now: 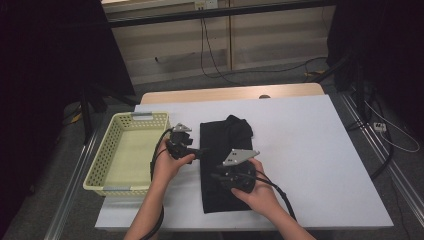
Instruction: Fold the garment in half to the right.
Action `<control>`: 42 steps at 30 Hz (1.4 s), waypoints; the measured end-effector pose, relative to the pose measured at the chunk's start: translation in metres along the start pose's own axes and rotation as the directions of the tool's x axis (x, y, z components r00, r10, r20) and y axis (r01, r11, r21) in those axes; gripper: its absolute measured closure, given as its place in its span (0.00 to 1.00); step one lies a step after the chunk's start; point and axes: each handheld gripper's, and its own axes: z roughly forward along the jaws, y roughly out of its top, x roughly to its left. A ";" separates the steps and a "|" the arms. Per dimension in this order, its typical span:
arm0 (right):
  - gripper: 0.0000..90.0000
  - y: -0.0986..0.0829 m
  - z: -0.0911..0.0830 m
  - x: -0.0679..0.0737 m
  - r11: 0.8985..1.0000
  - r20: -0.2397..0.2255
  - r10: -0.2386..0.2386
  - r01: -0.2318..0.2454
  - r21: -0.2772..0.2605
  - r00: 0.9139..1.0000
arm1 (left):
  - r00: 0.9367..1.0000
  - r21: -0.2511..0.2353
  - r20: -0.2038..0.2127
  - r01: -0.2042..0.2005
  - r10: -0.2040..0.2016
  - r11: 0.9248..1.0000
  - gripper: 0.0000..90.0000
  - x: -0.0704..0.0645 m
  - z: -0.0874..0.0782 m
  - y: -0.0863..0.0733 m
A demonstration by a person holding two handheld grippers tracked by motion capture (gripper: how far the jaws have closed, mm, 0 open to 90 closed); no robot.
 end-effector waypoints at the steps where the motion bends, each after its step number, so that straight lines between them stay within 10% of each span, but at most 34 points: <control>1: 0.65 0.003 0.003 0.003 1.000 -0.010 -0.006 0.006 0.009 1.000 | 1.000 0.006 -0.003 -0.017 0.017 1.000 0.21 0.001 -0.001 0.000; 7: 0.58 -0.001 0.025 0.018 0.992 -0.019 -0.067 0.068 0.106 0.998 | 1.000 -0.006 0.005 -0.004 0.004 1.000 0.22 -0.003 -0.003 0.000; 14: 0.92 -0.015 0.027 0.013 0.989 -0.037 -0.047 0.051 0.139 0.998 | 1.000 -0.007 -0.003 -0.007 0.007 1.000 0.22 -0.001 -0.006 -0.001; 29: 0.96 -0.026 -0.039 -0.014 0.999 0.043 0.019 -0.017 -0.042 0.999 | 1.000 0.000 -0.011 -0.024 0.024 1.000 0.23 -0.004 -0.006 -0.002; 42: 0.92 -0.070 -0.075 -0.021 0.998 0.106 0.060 -0.059 -0.012 0.993 | 0.999 0.011 -0.018 -0.031 0.031 0.999 0.23 -0.007 -0.004 -0.003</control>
